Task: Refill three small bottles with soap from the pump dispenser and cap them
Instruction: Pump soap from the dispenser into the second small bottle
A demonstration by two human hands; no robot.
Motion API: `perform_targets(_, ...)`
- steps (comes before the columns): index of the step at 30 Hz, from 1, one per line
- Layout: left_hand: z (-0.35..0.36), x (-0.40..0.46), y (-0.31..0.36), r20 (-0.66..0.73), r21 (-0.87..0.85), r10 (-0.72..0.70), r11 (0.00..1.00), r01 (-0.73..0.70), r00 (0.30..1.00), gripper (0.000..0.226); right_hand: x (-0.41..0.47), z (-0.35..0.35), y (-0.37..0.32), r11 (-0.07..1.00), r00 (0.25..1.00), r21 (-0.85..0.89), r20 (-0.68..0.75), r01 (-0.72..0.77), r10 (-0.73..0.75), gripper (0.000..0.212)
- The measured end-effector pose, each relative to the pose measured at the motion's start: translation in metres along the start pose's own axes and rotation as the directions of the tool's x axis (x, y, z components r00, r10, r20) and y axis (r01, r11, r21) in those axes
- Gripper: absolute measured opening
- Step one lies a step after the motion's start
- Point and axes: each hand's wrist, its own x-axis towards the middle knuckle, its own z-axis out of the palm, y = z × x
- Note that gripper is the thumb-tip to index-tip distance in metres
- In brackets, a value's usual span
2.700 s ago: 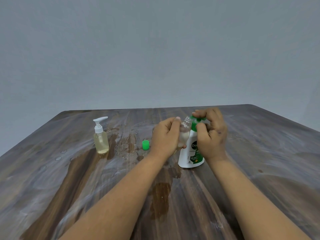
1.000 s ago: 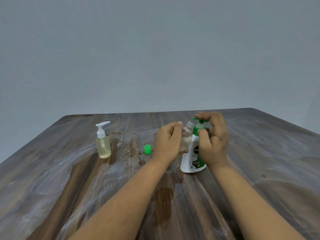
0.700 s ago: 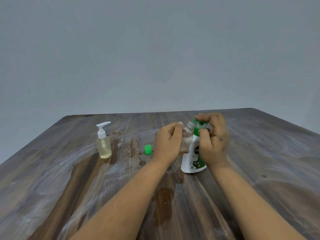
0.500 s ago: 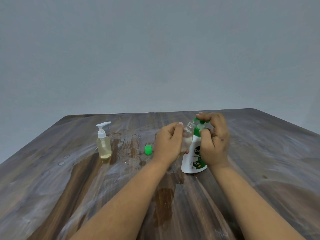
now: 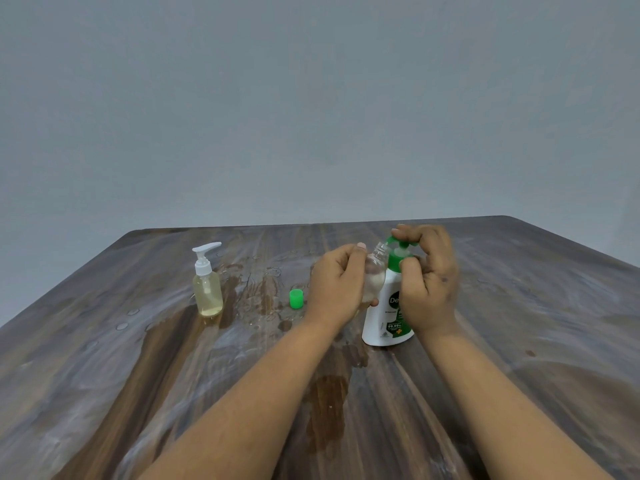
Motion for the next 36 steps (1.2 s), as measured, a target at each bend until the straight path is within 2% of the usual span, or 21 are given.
perform_targets(4,-0.0003,0.0001,0.0003,0.000,0.006,-0.002,1.000,0.002,1.000,0.044,-0.0002,0.0006,0.0008,0.999,1.000,-0.044,0.006,-0.010,0.011,0.031)
perform_targets(11,-0.0004,-0.0008,0.0013,0.003,0.014,0.009,1.000,-0.009,1.000,0.046,-0.0005,-0.0003,-0.0012,1.000,1.000,-0.019,-0.005,0.002,-0.002,0.035)
perform_targets(20,-0.0009,-0.0007,0.0022,-0.010,0.056,0.028,0.998,-0.027,1.000,0.046,0.0002,0.0002,0.0006,0.999,1.000,-0.037,0.004,-0.014,0.015,0.030)
perform_targets(36,-0.0002,-0.0031,0.0047,0.004,0.003,0.006,1.000,-0.006,1.000,0.045,0.0003,0.0008,0.0012,1.000,1.000,0.005,0.002,-0.001,0.001,0.031)
